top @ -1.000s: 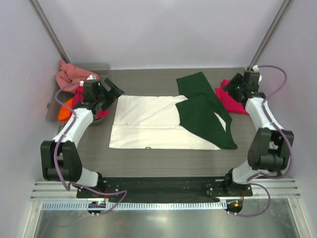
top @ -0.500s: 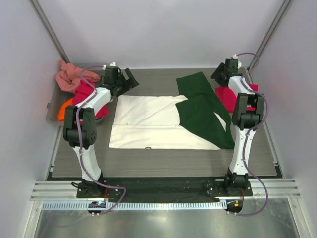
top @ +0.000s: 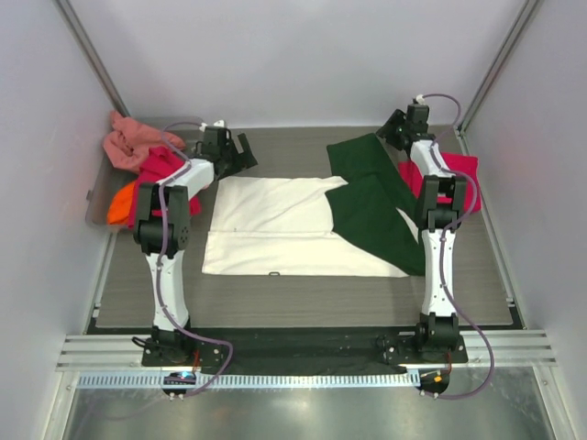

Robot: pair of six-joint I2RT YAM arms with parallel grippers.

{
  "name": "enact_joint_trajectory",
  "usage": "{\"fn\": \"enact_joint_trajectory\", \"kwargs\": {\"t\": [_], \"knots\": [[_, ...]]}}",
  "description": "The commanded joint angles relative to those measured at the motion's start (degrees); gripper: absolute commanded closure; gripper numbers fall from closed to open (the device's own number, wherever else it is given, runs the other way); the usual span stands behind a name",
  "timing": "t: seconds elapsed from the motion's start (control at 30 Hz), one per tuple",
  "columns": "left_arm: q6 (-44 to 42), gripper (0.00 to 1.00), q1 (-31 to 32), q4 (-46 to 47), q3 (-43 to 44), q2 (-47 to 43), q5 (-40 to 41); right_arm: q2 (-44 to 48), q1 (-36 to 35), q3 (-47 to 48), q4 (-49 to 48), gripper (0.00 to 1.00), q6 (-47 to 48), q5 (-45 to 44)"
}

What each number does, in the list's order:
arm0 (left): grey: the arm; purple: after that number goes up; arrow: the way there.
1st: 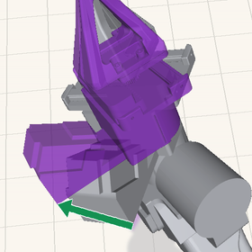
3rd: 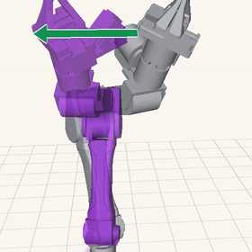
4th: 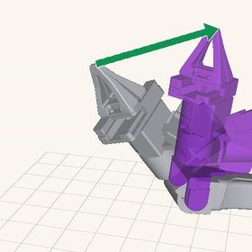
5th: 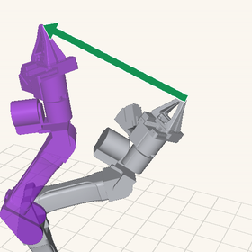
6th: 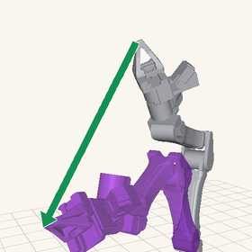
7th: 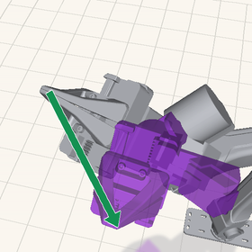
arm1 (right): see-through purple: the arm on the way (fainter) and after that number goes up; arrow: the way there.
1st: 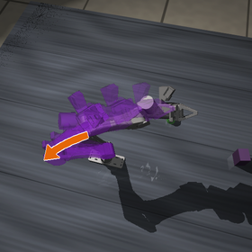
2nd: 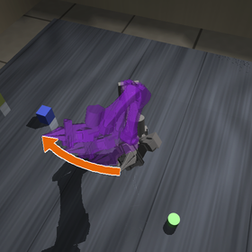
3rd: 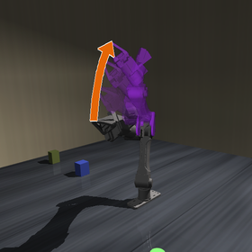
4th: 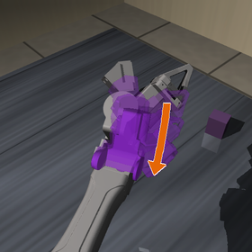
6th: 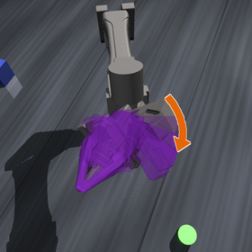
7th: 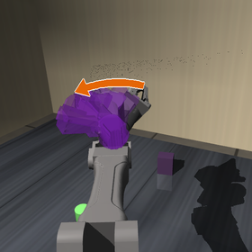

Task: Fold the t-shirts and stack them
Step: Fold the tshirt

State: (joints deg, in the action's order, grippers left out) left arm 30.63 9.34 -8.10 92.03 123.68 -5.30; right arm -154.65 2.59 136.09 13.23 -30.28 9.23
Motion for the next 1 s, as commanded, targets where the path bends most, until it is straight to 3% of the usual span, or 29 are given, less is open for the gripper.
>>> {"fn": "enact_joint_trajectory", "kwargs": {"t": [0.0,0.27,0.4,0.53,0.63,0.97], "knots": [[-2.51,0.02,-0.55,0.37,2.71,0.51,1.35,-2.67,-1.36,2.16,-0.14,0.47,-1.71,4.21],[-2.68,0.03,-1.52,-2.71,3.16,0.78,3.28,-4.26,-2.59,2.6,-0.75,0.5,-0.74,3.78],[-2.68,0.03,-2.57,-2.54,2.02,0.16,3.54,-3.91,-2.59,2.51,-0.49,0.65,-0.39,1.49],[-3.74,0.09,-2.84,-3.33,2.19,0.42,3.72,-3.47,-2.59,2.6,-0.4,0.9,-0.13,-1.23],[-4.7,0.11,-2.84,-4.81,2.8,0.6,4.77,-3.29,-2.59,2.95,-0.4,0.98,0.05,-1.41],[-5.76,0.27,-2.84,-11.06,7.99,4.64,10.13,0.14,-2.59,-2.85,-4.44,0.99,-0.3,0.52]]}}
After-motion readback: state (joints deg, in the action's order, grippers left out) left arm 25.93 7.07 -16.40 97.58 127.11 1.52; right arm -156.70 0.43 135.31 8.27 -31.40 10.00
